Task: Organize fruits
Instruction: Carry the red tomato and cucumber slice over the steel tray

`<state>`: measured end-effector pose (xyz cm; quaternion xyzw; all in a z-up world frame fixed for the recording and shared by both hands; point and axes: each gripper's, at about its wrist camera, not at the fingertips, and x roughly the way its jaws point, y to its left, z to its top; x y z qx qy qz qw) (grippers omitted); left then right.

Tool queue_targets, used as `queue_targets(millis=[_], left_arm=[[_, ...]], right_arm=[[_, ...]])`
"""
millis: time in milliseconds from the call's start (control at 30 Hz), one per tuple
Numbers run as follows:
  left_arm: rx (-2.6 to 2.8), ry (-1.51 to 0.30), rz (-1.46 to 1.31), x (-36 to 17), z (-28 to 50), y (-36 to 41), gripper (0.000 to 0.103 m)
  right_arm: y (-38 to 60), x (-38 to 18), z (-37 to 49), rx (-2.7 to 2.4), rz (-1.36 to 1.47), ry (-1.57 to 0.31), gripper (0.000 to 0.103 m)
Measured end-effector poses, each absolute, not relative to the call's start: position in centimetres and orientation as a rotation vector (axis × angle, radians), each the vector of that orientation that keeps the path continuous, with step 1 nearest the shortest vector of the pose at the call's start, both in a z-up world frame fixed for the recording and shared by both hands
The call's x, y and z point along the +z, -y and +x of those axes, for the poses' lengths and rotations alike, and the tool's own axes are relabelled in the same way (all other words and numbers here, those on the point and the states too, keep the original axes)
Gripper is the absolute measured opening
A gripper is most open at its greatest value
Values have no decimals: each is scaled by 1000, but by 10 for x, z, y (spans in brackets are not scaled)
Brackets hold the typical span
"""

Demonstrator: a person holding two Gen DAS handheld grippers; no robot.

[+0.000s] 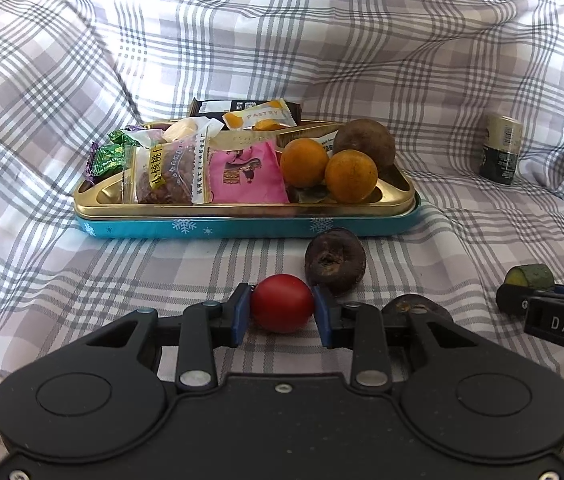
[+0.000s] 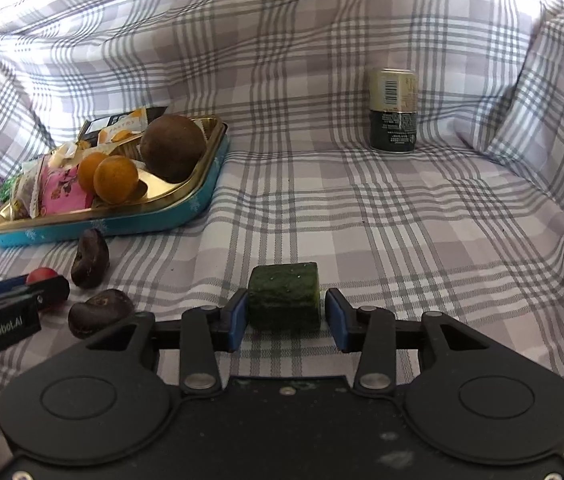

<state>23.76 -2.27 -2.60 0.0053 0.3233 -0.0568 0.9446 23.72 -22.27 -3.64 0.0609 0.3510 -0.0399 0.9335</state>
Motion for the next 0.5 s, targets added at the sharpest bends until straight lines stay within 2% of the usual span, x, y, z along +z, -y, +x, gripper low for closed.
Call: queue_targets(millis=[100, 500], left_arm=[[-119, -660, 8, -26, 238, 22, 42], [-158, -581, 37, 3, 196, 23, 42]], right_arm=[[221, -37, 237, -83, 114, -711, 37], [215, -13, 201, -4, 101, -565, 36]])
